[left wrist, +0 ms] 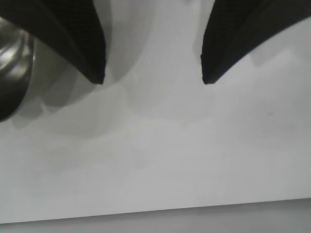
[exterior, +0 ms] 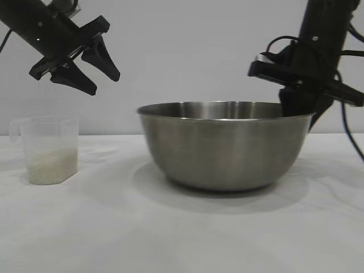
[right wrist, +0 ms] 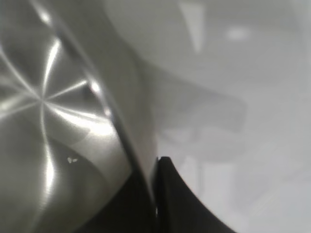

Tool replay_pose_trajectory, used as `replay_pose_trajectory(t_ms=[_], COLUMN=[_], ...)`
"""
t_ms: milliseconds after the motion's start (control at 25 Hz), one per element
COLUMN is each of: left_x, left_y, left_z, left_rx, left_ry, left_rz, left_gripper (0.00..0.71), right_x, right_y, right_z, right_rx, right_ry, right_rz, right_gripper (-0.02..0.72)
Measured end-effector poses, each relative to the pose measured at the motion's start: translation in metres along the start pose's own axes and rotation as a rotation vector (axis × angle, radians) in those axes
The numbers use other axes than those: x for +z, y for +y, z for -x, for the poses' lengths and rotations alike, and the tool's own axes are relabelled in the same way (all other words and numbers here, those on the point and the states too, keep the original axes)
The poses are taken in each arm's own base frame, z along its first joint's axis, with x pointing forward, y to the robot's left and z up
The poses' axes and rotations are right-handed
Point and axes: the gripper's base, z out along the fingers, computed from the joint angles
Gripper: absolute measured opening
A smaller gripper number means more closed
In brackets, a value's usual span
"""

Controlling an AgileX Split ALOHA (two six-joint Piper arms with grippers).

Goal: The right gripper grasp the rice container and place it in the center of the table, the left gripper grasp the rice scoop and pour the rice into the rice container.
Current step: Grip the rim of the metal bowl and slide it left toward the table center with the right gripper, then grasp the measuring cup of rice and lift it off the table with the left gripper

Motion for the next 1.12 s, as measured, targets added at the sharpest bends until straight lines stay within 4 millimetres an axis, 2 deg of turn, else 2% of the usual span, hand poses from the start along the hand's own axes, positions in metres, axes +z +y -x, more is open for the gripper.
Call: replay_pose_trajectory(t_ms=[120, 280, 360, 480, 520, 640, 840, 1000, 1120], left_x=[0.000, 0.000, 0.000, 0.000, 0.000, 0.000, 0.000, 0.000, 0.000], left_y=[-0.001, -0.001, -0.001, -0.001, -0.001, -0.001, -0.001, -0.001, -0.001], left_z=[-0.001, -0.001, -0.001, -0.001, -0.001, -0.001, -0.001, -0.001, -0.001], left_rx=[0.000, 0.000, 0.000, 0.000, 0.000, 0.000, 0.000, 0.000, 0.000], left_ry=[0.006, 0.008, 0.008, 0.008, 0.008, 0.008, 0.007, 0.007, 0.007], left_rz=[-0.012, -0.015, -0.015, -0.015, -0.015, -0.015, -0.014, -0.014, -0.014], left_gripper=[0.375, 0.375, 0.375, 0.375, 0.375, 0.375, 0.375, 0.375, 0.375], right_x=[-0.003, -0.022, -0.038, -0.064, -0.071, -0.092, -0.123, -0.159, -0.184], right_y=[0.000, 0.003, 0.005, 0.004, 0.003, -0.001, -0.016, -0.027, -0.032], right_z=[0.002, 0.011, 0.016, 0.015, 0.013, 0.007, -0.004, -0.020, -0.042], right_rx=[-0.011, -0.050, -0.081, -0.120, -0.129, -0.142, -0.098, -0.051, -0.017], right_ry=[-0.010, -0.065, -0.113, -0.173, -0.185, -0.215, -0.276, -0.357, -0.410], right_rz=[-0.017, -0.055, -0.102, -0.211, -0.251, -0.355, -0.392, -0.404, -0.409], right_gripper=[0.235, 0.503, 0.561, 0.548, 0.590, 0.574, 0.574, 0.574, 0.574])
